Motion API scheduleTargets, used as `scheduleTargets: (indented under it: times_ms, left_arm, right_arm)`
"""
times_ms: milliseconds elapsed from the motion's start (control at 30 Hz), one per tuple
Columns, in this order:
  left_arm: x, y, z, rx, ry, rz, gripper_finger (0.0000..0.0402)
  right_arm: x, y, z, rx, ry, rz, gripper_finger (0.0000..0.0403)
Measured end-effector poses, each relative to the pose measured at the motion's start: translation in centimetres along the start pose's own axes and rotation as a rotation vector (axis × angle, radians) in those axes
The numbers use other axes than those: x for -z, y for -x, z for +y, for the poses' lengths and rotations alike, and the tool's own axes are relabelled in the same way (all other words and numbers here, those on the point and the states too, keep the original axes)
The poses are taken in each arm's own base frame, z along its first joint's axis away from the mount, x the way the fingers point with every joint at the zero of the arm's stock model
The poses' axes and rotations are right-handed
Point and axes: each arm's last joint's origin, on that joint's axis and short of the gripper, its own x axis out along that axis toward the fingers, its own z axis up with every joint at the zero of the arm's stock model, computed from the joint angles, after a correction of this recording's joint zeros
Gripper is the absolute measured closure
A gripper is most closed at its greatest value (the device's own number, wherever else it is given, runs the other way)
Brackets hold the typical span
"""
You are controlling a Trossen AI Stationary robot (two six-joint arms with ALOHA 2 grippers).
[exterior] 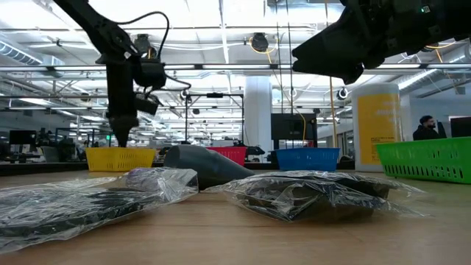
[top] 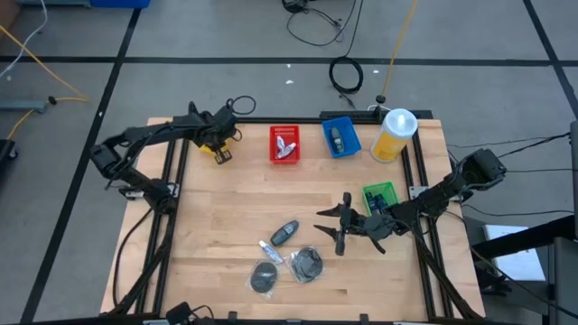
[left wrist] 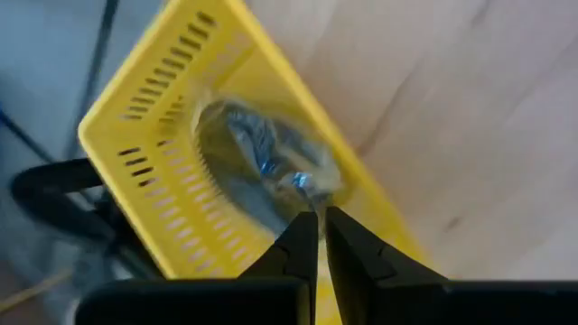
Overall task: Pick & Place Travel size toiletries
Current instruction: Put the black hairbrush into the yellow bin
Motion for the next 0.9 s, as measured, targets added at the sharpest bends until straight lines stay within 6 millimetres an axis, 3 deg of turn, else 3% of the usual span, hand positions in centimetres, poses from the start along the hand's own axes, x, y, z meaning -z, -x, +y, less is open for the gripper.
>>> scheduleTargets:
  times_ms: [167,367,533,733,900]
  left_arm:
    - [-0.3,0.2,0.8,0.134,0.141,-0.07,0.0374]
    - [-0.3,-0.4,1.8,0.025,0.264,-0.053,0.0385]
    - [-0.6,-1.1,2.3,0.11,0.332,-0.09,0.0395]
    - [-1.0,-3.2,2.1,0.138,0.357,-0.051,0.04]
    - [-2.3,-3.1,1.2,0.217,0.315,-0.155,0.0393]
  right_arm:
    - [0.0,0.0,0.0,0.0,-0.001,0.002,0.0227]
    - [0.0,0.0,0.0,-0.002,-0.008,0.002,0.0227]
    - [0.0,0.0,0.0,-0.002,-0.009,0.001,0.0227]
    - [0.0,0.0,0.1,-0.003,-0.009,0.002,0.0227]
    - [0.0,0.0,0.0,-0.002,-0.009,0.001,0.0227]
